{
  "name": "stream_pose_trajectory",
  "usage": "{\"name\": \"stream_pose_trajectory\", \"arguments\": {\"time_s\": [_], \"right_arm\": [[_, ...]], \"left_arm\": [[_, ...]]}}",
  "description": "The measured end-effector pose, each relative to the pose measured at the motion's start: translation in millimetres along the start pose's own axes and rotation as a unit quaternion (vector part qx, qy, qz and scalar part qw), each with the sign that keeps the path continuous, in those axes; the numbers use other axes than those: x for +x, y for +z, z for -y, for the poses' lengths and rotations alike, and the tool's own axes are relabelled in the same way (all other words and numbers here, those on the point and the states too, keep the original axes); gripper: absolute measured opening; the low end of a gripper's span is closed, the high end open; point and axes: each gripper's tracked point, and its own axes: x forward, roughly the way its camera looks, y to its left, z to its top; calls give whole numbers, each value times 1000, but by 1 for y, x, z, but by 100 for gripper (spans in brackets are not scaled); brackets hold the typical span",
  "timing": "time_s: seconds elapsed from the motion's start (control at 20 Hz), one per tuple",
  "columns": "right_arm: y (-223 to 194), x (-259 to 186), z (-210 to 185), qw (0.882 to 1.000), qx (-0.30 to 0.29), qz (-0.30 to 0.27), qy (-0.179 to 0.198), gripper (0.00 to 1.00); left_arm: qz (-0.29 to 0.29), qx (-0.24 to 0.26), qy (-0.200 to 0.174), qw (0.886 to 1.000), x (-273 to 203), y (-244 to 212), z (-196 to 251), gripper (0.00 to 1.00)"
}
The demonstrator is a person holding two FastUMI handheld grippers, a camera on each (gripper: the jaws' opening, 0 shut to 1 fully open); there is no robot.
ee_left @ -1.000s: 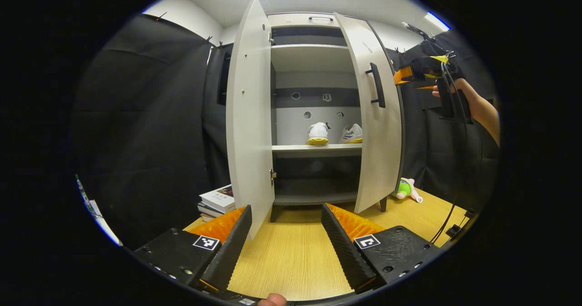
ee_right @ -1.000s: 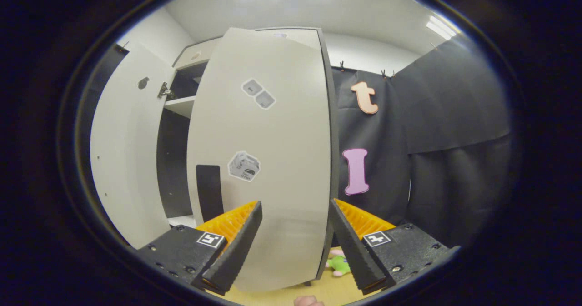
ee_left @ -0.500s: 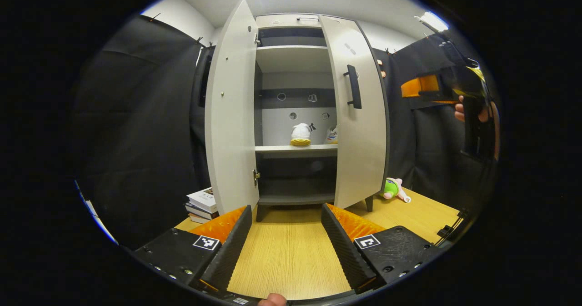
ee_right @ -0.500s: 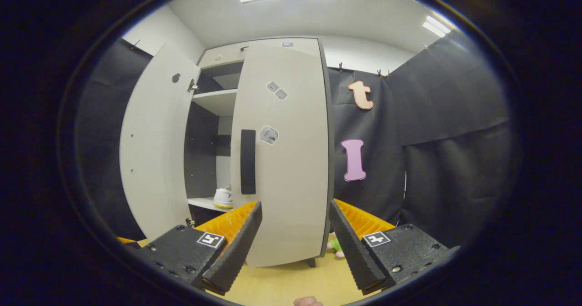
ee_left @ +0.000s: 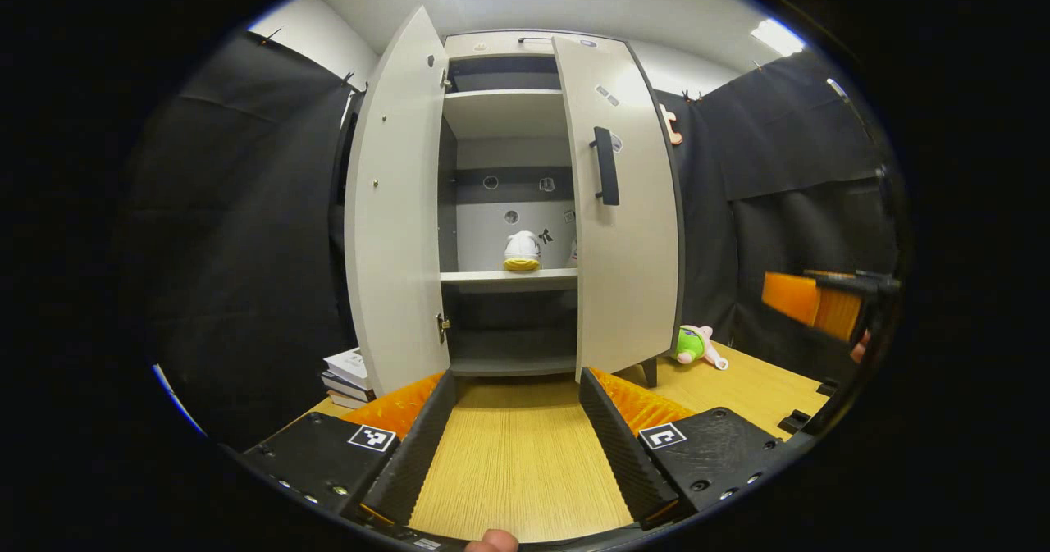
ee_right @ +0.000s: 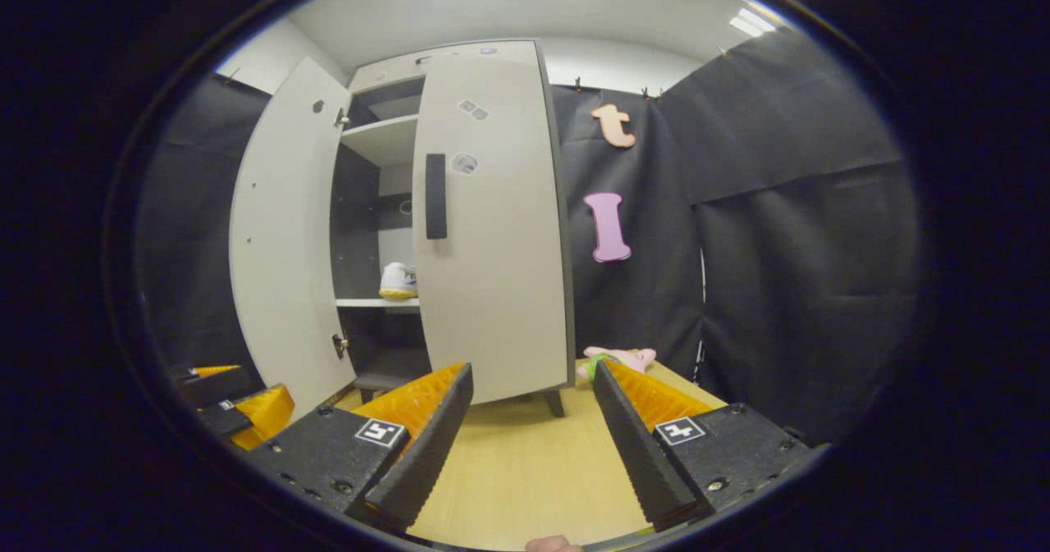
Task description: Grab one shoe with the right hand and put it into the shoe cabinet, grab the other shoe with the left hand and put it into the shoe cabinet; then close the right door with the right hand and the left door with the left hand.
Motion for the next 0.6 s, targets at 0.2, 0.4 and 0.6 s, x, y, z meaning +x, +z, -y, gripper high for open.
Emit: {"name": "stream_pose_trajectory", "arguments": {"time_s": [0.2,0.4,0.6], "right_arm": [[-10,-8,5,1000,-22,1,-9,96],[-7,-9,0,1000,-13,2,2,96],[-7,-8,-5,1000,-11,4,9,96]], "left_arm": [[26,-3,9,1000,0,33,-8,92],[69,-20,45,996,-4,83,-44,92],[99,-37,116,988,-1,124,-120,94]]}}
